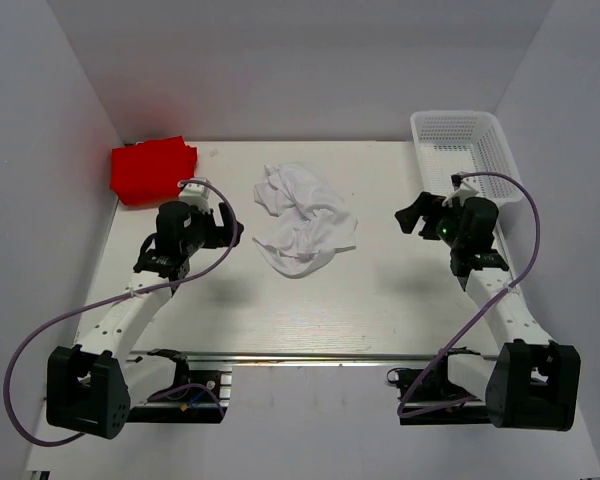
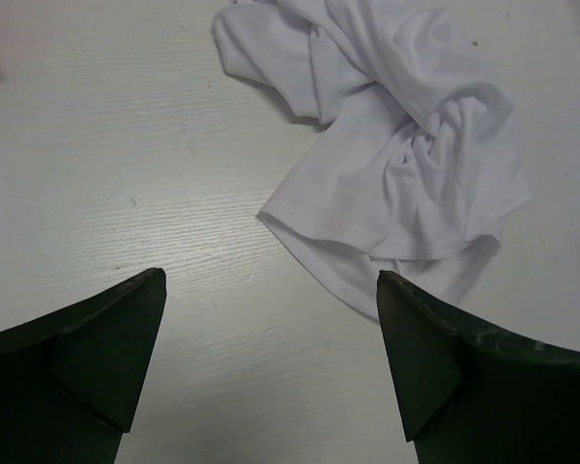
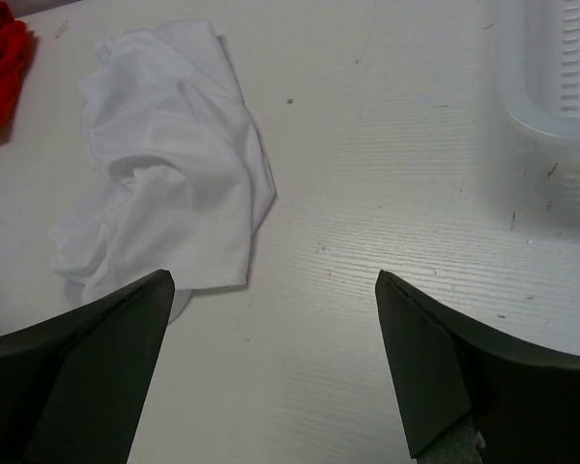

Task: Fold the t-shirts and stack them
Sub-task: Flatten out the tshirt

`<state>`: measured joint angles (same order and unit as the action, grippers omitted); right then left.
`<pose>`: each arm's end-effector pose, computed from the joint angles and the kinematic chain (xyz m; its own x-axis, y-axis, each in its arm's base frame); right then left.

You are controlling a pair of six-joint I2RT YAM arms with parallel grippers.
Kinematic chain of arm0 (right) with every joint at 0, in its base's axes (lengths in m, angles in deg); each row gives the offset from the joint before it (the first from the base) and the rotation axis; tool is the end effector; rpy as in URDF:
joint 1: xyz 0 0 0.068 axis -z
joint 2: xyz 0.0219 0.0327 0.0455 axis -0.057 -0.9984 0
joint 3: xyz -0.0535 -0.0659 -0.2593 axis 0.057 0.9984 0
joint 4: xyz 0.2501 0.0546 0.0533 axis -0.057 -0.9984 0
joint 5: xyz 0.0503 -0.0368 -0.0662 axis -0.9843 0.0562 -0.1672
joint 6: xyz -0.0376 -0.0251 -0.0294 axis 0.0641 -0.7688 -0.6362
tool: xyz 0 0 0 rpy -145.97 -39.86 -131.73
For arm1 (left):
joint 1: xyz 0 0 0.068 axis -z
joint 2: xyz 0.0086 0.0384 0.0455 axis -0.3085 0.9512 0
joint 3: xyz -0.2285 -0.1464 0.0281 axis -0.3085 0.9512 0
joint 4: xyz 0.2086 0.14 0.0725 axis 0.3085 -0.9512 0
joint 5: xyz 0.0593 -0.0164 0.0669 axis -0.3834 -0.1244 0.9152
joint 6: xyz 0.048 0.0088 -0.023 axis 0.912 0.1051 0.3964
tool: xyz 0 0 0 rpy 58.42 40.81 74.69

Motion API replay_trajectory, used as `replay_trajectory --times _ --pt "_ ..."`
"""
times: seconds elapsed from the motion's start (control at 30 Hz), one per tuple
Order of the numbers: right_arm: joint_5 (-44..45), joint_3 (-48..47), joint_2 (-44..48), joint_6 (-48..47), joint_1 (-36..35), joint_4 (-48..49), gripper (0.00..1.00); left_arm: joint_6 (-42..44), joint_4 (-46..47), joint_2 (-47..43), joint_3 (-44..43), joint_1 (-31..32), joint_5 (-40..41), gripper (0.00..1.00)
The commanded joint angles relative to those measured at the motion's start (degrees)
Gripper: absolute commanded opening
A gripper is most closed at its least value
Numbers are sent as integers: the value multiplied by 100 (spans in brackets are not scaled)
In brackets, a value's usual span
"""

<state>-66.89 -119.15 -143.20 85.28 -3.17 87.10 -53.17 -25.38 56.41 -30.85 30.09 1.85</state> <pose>0.2545 0.0099 0.2669 -0.3651 0.2737 -0.8898 -0.1820 0.9164 0.3565 0.2380 -0.0565 0.2590 -0.5115 -0.1197 -0.8509 0.2275 0.9360 -0.2685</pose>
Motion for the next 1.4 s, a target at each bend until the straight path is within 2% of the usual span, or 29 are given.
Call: replay_trajectory --times 0.0,0.23,0.4,0.47,0.73,0.8,0.9,0.93,1.0,1.03,1.13,1.2,1.3,1.33,1.37 --pt "-129 115 338 133 8 339 90 125 -63 5 17 27 -256 100" --pt "-58 168 348 265 8 252 90 231 -1 760 -175 133 -766 100" --pt "-567 -288 -380 160 8 -249 90 231 7 1771 -492 519 -766 100" --pt "-752 -403 -645 116 -212 -381 90 231 60 2184 -562 730 -766 100" --pt "-560 -737 -1542 1 -739 -460 90 179 227 3160 -958 1108 -345 100" --pt "-437 -843 -1928 -34 -958 -548 87 74 289 3318 -1029 1178 -222 97" --pt "-235 -1194 -2569 -60 -1275 -741 85 3 289 3644 -1231 1231 -107 79" --pt "-130 -1230 -2640 -69 -1380 -759 85 -49 289 3697 -1318 1231 -107 67" --pt "-68 -1343 -2964 -17 -1573 -742 85 -102 289 3767 -1371 1231 -45 52" --pt "72 -1396 -3044 1 -1618 -785 85 -103 341 3767 -1371 1231 -45 36" --pt "327 -1695 -3484 53 -1829 -821 84 -216 394 3689 -1371 1231 8 4" --pt "450 -1836 -3765 115 -1925 -821 82 -217 464 3540 -1319 1231 8 0" --pt "504 -1968 -4003 300 -2066 -724 71 -217 622 3136 -1187 1284 -63 0" --pt "461 -2055 -4134 300 -2119 -707 60 -217 701 2926 -1100 1284 -124 0" --pt "382 -2091 -4179 317 -2198 -689 44 -217 702 2924 -1038 1284 -124 0"
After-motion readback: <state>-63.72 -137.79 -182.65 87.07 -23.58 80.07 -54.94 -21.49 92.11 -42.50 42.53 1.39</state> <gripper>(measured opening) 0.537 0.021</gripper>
